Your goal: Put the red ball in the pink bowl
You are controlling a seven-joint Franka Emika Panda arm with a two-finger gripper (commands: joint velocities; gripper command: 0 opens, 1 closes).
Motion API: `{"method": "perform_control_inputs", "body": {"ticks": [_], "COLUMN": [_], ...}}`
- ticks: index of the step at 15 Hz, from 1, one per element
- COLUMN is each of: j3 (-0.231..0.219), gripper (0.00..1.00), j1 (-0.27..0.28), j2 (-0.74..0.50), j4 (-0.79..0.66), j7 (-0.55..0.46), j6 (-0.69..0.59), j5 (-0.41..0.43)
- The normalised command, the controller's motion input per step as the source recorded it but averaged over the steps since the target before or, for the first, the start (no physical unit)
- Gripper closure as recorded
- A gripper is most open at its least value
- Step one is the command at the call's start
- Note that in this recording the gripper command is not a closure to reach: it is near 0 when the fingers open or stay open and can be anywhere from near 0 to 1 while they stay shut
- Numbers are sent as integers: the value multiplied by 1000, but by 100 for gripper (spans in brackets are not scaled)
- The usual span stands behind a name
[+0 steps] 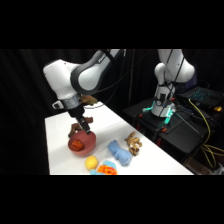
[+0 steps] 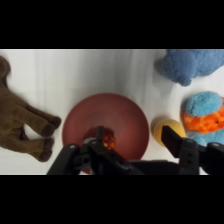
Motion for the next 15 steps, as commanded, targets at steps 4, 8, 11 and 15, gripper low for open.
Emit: {"method": "perform_control_inputs", "body": {"ticks": [4,8,11,15], "j3": [1,-5,-23,-42], "gripper": [0,0,0,0], "j1": [-14,-23,-42,-37], "j2": [-78,-347,-626,-656], "j4": [68,-260,-700,-836], "j7": [-72,-65,-65,-38], "j6": [-117,14,225,340], "j5": [-3,17,51,84]}}
